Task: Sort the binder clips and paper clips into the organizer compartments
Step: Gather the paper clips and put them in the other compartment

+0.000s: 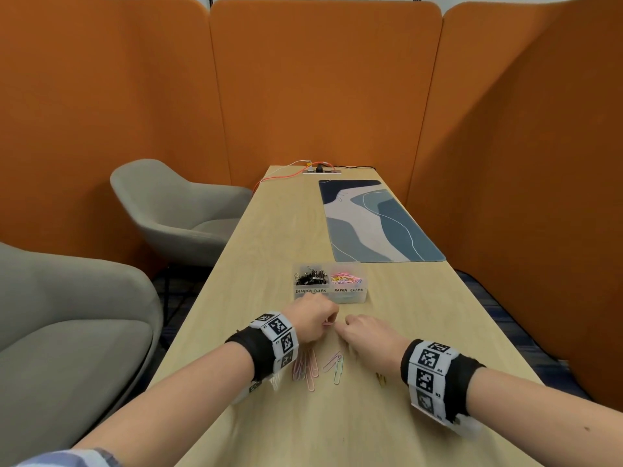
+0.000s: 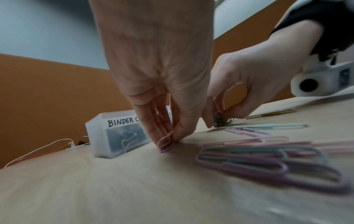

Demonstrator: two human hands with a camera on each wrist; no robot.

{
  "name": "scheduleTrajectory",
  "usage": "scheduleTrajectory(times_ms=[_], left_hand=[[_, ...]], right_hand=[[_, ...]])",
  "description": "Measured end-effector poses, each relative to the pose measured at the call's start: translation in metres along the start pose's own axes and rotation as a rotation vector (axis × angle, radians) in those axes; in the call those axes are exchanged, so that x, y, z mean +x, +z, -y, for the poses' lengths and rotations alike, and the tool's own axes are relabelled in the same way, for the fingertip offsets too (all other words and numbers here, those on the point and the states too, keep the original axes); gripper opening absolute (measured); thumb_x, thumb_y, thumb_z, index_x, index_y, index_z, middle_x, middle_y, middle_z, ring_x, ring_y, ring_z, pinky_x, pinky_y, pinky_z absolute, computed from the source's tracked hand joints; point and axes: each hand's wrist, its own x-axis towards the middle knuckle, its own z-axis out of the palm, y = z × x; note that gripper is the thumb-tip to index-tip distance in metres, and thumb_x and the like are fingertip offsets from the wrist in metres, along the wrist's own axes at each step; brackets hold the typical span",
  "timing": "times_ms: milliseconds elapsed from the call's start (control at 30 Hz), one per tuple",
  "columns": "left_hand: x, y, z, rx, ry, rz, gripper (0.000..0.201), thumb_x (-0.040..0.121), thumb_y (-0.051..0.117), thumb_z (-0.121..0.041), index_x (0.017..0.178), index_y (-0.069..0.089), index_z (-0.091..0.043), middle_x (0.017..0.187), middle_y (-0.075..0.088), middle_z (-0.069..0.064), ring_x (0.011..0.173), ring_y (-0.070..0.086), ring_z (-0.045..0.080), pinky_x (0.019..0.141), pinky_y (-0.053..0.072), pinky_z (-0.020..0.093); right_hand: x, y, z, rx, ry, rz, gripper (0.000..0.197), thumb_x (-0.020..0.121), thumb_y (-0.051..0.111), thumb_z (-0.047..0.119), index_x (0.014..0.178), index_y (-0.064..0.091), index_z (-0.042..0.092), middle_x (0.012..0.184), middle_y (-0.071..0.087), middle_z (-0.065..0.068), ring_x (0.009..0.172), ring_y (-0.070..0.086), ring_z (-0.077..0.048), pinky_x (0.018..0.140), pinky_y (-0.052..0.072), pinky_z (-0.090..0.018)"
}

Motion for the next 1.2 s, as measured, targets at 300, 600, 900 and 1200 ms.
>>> scheduleTrajectory(times_ms=[300,600,900,1200], left_hand=[[-0.001,0.002,-0.002,0.046,0.007,-0.005,0.022,0.079,0.050,-0.004,0.098,0.061,-0.009,0.108,0.061,0.013,0.098,0.059,0.034,0.081,0.052,0.041],[0.001,-0.001,-0.014,0.137,-0.021,0.009,0.023,0.082,0.049,0.000,0.104,0.056,-0.005,0.112,0.059,0.016,0.101,0.058,0.036,0.067,0.037,0.035],[0.003,-0.002,-0.020,0.118,-0.035,0.011,0.021,0.085,0.045,-0.002,0.105,0.053,-0.005,0.111,0.059,0.017,0.103,0.059,0.037,0.077,0.046,0.041],[0.005,0.001,-0.014,0.101,-0.054,-0.010,0.018,0.089,0.043,-0.004,0.106,0.049,-0.004,0.110,0.057,0.017,0.100,0.057,0.036,0.070,0.038,0.038]], right_hand=[[0.053,-0.055,-0.059,0.614,0.318,-0.290,0.017,0.080,0.055,0.000,0.091,0.063,0.012,0.081,0.064,-0.009,0.076,0.065,-0.026,0.067,0.051,-0.029],[0.047,-0.052,-0.061,0.452,0.281,-0.381,0.030,0.084,0.051,0.006,0.108,0.066,0.014,0.109,0.068,-0.009,0.100,0.062,-0.025,0.087,0.050,-0.034],[-0.038,0.013,-0.013,0.115,0.162,0.084,0.024,0.089,0.045,0.011,0.108,0.058,0.003,0.112,0.057,-0.017,0.105,0.056,-0.034,0.081,0.045,-0.036],[-0.038,0.010,-0.002,-0.073,0.101,0.078,0.037,0.087,0.037,-0.012,0.121,0.045,0.001,0.123,0.047,-0.021,0.114,0.048,-0.035,0.072,0.029,-0.034]])
